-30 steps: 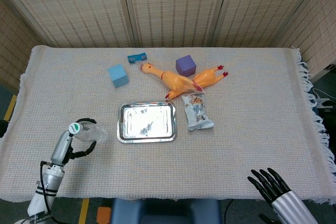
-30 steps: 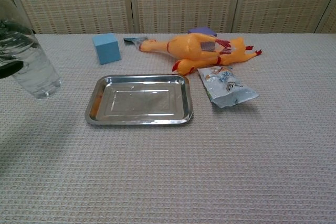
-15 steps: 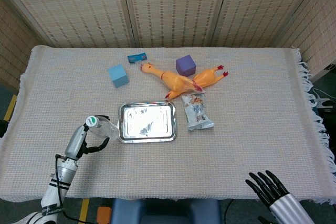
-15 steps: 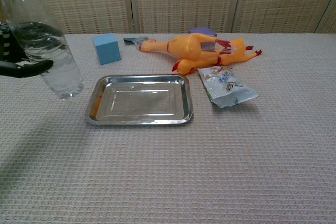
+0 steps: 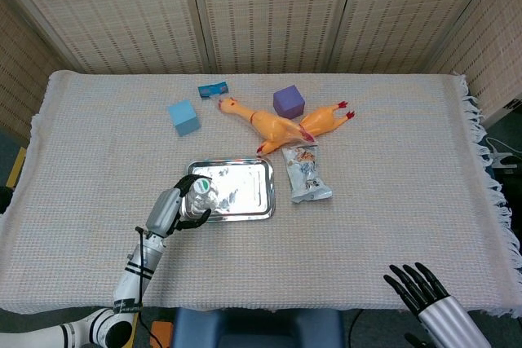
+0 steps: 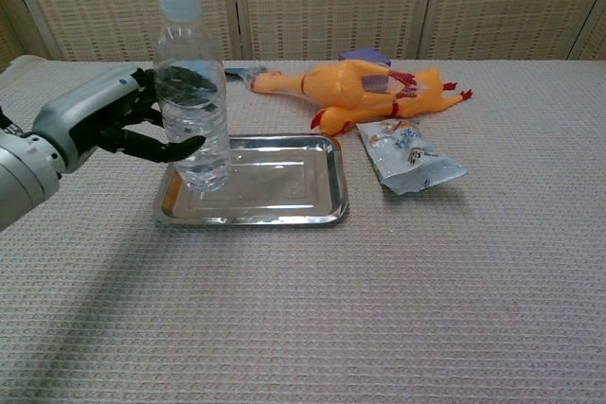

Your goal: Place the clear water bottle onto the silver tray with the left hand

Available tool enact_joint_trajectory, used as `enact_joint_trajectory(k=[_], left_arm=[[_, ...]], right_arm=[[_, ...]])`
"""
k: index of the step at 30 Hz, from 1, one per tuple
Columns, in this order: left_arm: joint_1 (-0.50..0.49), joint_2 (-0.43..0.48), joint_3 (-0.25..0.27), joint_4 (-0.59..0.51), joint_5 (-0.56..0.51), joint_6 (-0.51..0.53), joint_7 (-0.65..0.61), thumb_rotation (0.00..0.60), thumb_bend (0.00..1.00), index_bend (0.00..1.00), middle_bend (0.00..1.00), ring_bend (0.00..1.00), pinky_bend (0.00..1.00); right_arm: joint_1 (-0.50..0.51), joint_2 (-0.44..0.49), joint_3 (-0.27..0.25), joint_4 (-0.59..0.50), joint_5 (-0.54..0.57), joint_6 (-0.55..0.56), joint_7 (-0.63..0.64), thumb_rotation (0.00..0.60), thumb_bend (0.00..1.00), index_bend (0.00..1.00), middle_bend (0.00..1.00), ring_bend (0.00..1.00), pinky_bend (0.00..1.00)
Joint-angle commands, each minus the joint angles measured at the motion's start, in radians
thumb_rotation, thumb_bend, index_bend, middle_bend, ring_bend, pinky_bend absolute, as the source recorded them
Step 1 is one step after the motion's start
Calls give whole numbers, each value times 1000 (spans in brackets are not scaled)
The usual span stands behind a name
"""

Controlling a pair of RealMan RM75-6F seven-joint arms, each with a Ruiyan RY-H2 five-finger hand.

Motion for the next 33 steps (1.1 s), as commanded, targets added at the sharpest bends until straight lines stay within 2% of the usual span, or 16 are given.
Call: enact_joint_trajectory(k=[1, 6, 12, 15, 18, 22, 33], left_arm=[[-45, -57, -31, 77, -47, -43, 13, 600, 448, 226, 236, 121, 300], [-91, -93, -45, 163, -90, -113, 17, 600, 448, 211, 221, 108, 287], [-99, -97, -45, 190, -99, -129, -1, 600, 444, 169, 197, 81, 258], [-99, -103, -50, 200, -107, -118, 1, 600, 425, 64, 128, 15, 175], [-99, -106, -48, 206, -100, -103, 4, 600, 412, 9, 75, 0, 125], [-100, -103, -36, 214, -95, -103, 17, 600, 417, 0, 36, 0, 114], [-88, -84, -20, 199, -85, -95, -5, 600, 418, 0, 10, 0, 110]], right_arm=[[19, 3, 8, -10, 34, -41, 16, 600, 0, 0, 0, 0, 0], [33, 9, 15, -22, 60, -67, 26, 600, 0, 0, 0, 0, 0], [34, 10, 17, -21, 64, -65, 27, 600, 0, 0, 0, 0, 0], [34, 9, 15, -22, 65, -68, 24, 600, 0, 0, 0, 0, 0], [32, 8, 15, -23, 64, -64, 24, 600, 0, 0, 0, 0, 0], [32, 7, 13, -21, 60, -61, 26, 600, 0, 0, 0, 0, 0], [30, 4, 12, -17, 54, -54, 22, 600, 0, 0, 0, 0, 0]])
